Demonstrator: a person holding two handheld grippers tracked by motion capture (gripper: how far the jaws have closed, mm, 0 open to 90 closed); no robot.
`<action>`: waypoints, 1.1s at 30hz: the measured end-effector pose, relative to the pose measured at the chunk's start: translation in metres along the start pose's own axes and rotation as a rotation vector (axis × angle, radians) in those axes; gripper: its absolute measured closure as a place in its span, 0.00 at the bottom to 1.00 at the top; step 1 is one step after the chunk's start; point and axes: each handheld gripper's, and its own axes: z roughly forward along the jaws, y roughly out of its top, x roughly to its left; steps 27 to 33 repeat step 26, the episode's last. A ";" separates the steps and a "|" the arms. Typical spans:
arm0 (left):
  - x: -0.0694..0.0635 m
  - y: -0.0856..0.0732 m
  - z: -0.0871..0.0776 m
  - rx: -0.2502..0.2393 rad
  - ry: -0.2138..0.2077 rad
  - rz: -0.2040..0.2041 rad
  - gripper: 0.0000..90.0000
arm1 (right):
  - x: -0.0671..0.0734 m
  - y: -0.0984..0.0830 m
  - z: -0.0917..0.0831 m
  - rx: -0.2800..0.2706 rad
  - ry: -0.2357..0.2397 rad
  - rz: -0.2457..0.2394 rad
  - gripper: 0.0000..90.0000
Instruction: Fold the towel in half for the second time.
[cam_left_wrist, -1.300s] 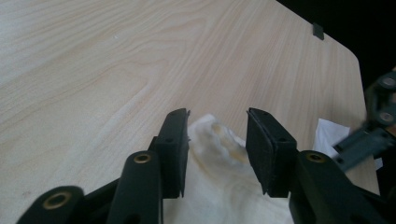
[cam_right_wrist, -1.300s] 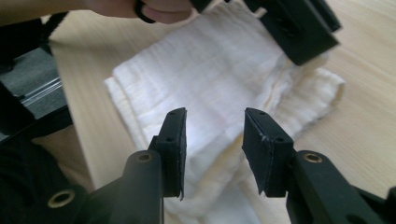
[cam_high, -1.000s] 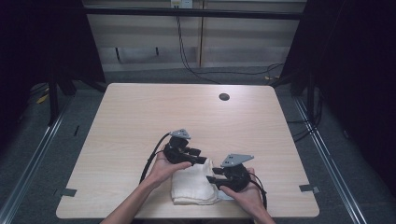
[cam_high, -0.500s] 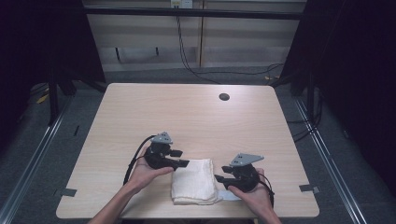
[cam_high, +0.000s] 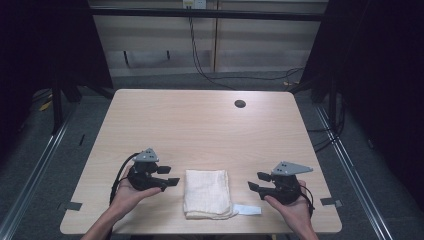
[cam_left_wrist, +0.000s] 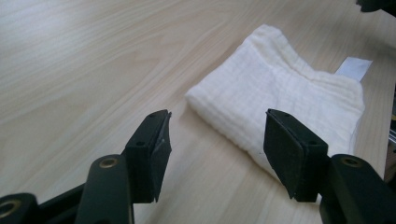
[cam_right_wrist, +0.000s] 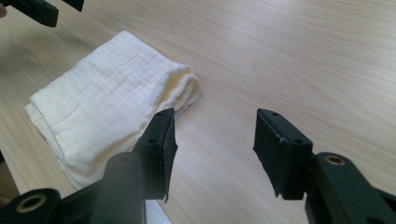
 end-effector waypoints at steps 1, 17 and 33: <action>-0.001 -0.003 -0.004 0.008 0.004 0.002 0.45 | -0.001 -0.002 -0.002 0.001 -0.002 0.008 0.53; 0.003 -0.050 -0.060 -0.063 0.140 -0.043 0.41 | -0.019 -0.025 -0.021 -0.042 -0.054 0.060 0.45; 0.005 -0.065 -0.063 -0.062 0.148 -0.053 0.36 | -0.020 -0.029 -0.021 -0.055 -0.058 0.063 0.44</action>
